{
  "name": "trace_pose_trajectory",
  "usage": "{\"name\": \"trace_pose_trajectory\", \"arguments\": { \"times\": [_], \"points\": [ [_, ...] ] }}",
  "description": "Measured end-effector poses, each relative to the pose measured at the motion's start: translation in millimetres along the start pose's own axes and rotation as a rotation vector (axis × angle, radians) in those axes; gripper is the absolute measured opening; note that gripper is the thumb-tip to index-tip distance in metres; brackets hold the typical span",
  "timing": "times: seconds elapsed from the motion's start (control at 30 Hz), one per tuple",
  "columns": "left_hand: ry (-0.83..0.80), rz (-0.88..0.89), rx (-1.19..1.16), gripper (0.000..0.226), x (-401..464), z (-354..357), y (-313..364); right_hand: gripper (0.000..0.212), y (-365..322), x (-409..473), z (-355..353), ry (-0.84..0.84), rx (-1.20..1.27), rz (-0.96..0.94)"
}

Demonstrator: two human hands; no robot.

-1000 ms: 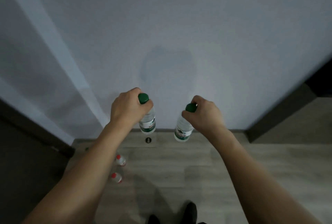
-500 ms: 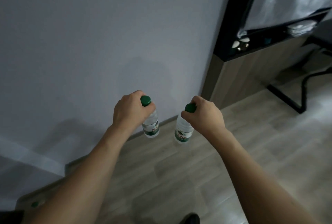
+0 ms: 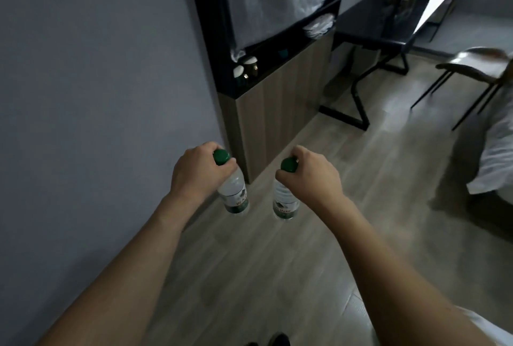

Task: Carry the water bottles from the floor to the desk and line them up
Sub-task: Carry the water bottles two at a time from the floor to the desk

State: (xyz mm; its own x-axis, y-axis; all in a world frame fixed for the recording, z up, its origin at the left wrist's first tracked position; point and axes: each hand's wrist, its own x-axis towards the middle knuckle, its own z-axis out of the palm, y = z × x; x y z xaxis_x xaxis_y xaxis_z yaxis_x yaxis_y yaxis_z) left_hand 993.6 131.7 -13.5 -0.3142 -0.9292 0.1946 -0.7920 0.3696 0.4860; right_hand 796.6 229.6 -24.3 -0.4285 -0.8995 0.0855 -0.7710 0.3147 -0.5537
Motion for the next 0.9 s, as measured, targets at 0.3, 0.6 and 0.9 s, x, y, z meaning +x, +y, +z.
{"name": "trace_pose_trajectory", "arguments": {
  "times": [0.3, 0.6, 0.9],
  "points": [
    [-0.105, 0.171, -0.037, 0.018, 43.4, 56.2, 103.7, 0.024, 84.9, 13.8, -60.5, 0.149, 0.032, 0.145],
    [-0.139, 0.244, -0.057, 0.021, 106.4, 118.7, 168.9, 0.023, 159.2, 73.6, -89.7, 0.159, 0.003, 0.237],
    [-0.169, 0.257, -0.127, 0.018, 230.4, 199.5, 244.2, 0.023, 238.1, 199.9, -128.4, 0.15, -0.072, 0.241]
  ]
}}
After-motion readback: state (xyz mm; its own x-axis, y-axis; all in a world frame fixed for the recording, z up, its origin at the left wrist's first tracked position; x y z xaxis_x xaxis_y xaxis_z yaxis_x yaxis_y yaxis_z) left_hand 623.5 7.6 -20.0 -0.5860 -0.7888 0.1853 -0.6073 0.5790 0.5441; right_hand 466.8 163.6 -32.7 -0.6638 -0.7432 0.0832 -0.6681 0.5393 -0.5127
